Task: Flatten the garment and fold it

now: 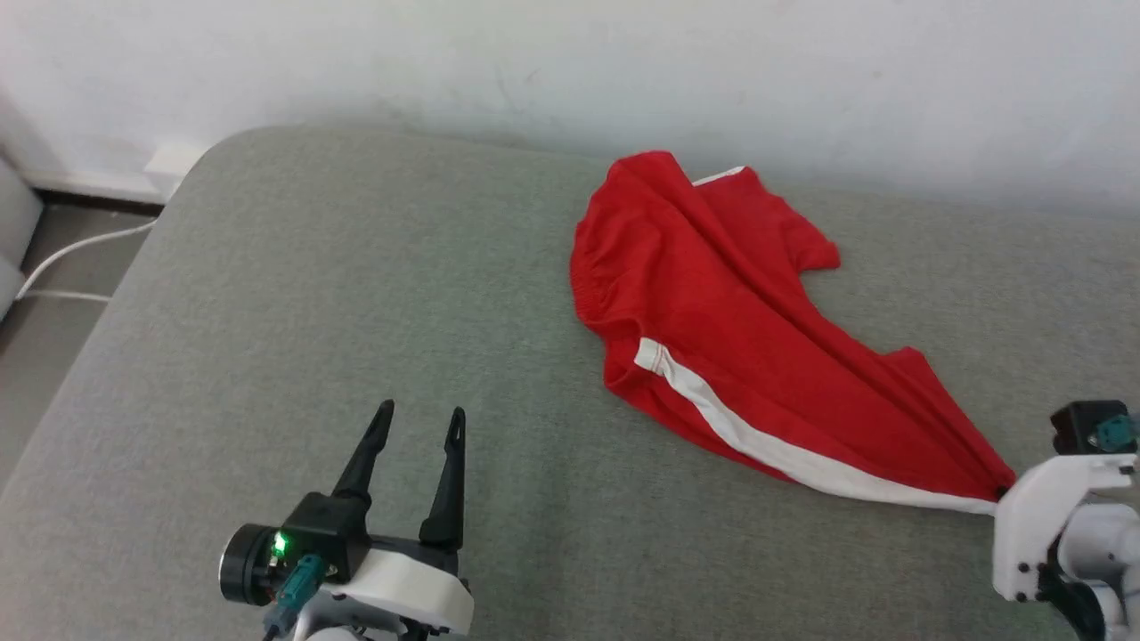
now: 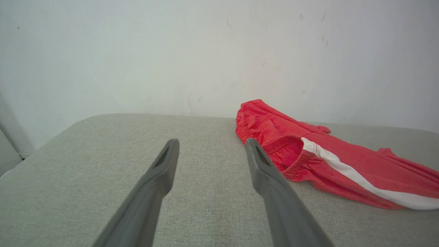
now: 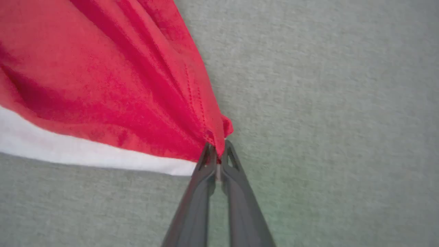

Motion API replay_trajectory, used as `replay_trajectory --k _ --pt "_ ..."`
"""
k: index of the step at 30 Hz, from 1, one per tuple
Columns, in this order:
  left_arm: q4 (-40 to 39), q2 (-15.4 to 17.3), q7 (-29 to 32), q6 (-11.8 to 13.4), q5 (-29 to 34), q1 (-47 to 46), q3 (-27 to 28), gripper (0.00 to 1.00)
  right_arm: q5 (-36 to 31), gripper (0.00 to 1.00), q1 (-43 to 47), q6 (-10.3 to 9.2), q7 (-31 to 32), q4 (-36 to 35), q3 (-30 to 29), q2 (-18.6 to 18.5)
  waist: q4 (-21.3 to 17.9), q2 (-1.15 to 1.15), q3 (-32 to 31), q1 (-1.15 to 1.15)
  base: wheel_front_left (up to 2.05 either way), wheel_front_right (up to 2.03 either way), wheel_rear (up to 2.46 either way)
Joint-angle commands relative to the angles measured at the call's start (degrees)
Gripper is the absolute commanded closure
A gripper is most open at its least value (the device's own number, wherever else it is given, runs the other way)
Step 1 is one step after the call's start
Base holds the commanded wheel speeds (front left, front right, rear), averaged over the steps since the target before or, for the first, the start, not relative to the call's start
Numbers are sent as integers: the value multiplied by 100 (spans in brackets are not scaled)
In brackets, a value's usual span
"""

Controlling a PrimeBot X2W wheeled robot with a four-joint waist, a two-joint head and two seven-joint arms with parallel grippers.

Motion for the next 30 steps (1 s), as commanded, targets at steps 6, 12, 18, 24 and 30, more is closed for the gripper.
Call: replay_trajectory --k 6,12,18,24,30 --pt "61 -136 -28 -147 152 65 90 0 101 100 473 -13 280 -607 -272 -129 -470 1 -202 0 0 0 0" --pt "172 -205 -28 -292 203 26 141 0 18 0 499 -13 -485 -810 -69 -118 -676 1 -186 0 0 0 0" --pt "278 -313 -28 -503 -61 36 264 0 74 0 483 -13 -2160 -1280 217 49 -997 1 -250 0 0 0 0" --pt "493 -358 258 -755 -385 -178 152 0 -77 0 1062 -13 -3546 -1816 191 488 -1368 1 -159 0 0 0 0" --pt "517 -231 1701 -912 -567 -843 -160 0 -265 0 1401 -13 -4007 -1851 138 802 -1758 1 130 0 0 0 0"
